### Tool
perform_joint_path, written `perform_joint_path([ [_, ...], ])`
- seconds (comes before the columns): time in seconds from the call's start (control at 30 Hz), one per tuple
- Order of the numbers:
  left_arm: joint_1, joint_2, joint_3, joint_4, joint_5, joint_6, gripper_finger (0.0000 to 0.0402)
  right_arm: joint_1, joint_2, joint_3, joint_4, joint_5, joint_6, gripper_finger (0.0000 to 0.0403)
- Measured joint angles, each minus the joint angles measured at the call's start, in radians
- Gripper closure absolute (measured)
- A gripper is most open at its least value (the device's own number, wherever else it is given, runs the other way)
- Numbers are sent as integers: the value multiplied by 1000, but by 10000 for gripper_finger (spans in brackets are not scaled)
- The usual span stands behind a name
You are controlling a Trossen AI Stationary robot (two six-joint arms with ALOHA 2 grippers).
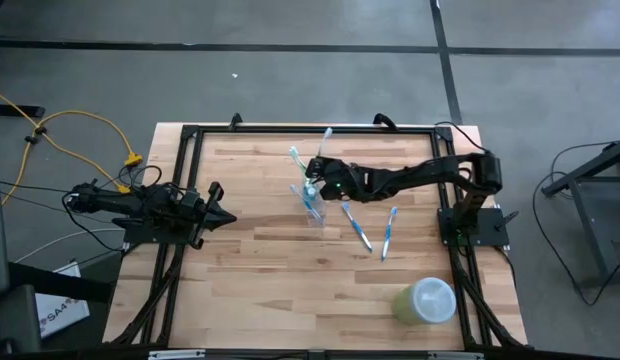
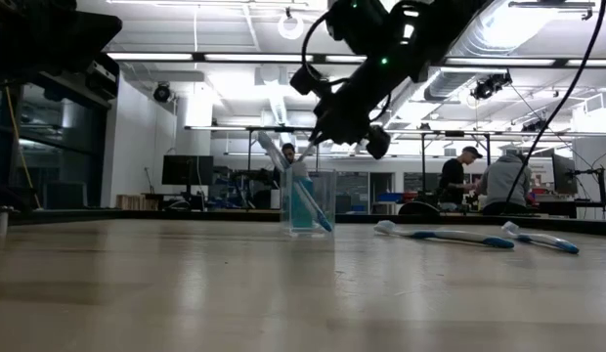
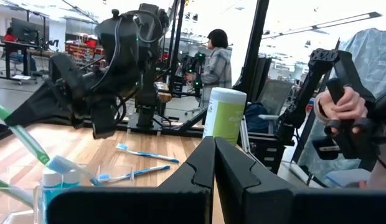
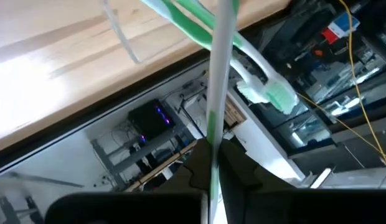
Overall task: Pick & Place toothbrushing station
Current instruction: Put the green toothbrush into the transparent organizer
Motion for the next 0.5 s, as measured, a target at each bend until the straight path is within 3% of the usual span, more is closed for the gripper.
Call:
perform_joint_path([
  [0.5,0,0,0,0,0,0,399,-57,4,0,91,7,-23,399],
])
